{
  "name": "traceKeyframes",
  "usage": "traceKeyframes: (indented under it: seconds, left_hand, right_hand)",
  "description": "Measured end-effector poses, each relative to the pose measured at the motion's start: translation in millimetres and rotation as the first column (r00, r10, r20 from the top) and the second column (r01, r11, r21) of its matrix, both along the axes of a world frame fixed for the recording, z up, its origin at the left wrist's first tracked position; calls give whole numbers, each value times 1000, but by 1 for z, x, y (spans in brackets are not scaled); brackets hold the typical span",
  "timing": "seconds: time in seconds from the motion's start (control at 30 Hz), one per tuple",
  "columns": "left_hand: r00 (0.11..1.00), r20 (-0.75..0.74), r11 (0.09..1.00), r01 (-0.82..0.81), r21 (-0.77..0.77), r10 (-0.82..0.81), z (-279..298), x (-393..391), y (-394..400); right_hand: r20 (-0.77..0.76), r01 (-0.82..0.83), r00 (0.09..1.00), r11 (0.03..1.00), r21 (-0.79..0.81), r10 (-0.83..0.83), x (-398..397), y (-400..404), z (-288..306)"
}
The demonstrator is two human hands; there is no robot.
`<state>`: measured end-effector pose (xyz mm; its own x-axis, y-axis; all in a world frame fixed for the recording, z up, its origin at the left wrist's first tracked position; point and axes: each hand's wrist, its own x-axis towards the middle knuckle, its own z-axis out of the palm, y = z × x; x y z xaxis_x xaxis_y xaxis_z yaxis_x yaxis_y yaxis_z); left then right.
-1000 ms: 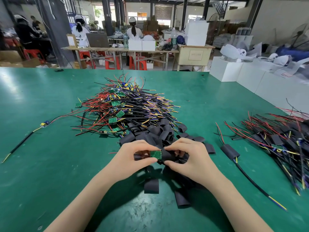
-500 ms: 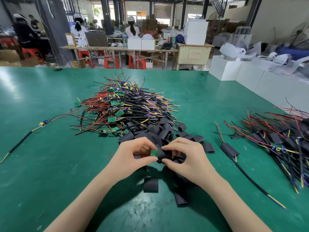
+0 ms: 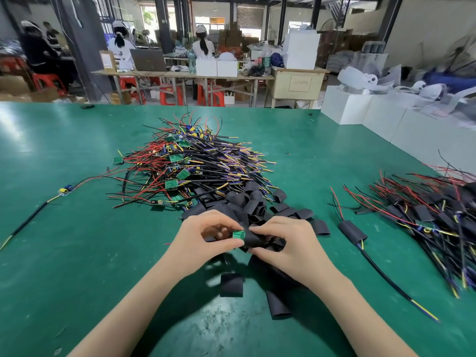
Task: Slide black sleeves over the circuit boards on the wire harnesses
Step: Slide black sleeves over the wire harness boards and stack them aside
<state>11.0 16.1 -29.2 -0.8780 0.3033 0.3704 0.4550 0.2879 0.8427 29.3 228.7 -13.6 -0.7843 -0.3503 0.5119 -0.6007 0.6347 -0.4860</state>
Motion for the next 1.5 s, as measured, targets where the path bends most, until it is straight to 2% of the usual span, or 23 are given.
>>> traceKeyframes:
  seconds: [0.17, 0.27, 0.37, 0.47, 0.8, 0.97, 1.17, 1.4, 1.5]
  left_hand:
    - [1000, 29, 1000, 9, 28, -10, -2, 2, 3]
    - [993, 97, 996, 58, 74, -65, 1, 3, 2]
    - [982, 154, 988, 91, 122, -109, 6, 0, -6]
    - [981, 166, 987, 78, 137, -101, 7, 0, -7]
    - [987, 153, 990, 22, 141, -44, -2, 1, 3]
    - [984, 163, 992, 53, 119, -72, -4, 4, 7]
    - [978, 179, 988, 85, 131, -108, 0, 1, 2]
    - [976, 181, 990, 101, 101, -118, -6, 1, 4]
    - [990, 116, 992, 71, 105, -83, -5, 0, 5]
  right_hand:
    - [-2, -10, 1000, 1000, 20, 10, -1, -2, -4]
    - [7, -13, 1000, 1000, -16, 13, -1, -3, -5]
    - [29, 30, 999, 998, -55, -28, -1, -1, -2]
    - [49, 87, 995, 996, -25, -85, -1, 3, 0]
    - [-11, 105, 994, 994, 7, -105, -1, -3, -5]
    - [-20, 91, 996, 995, 51, -90, 0, -6, -9]
    - [-2, 78, 997, 996, -41, -78, -4, 2, -3]
    - [24, 54, 998, 998, -26, -53, -1, 0, -3]
    - [31, 60, 998, 997, -48, -58, -1, 5, 3]
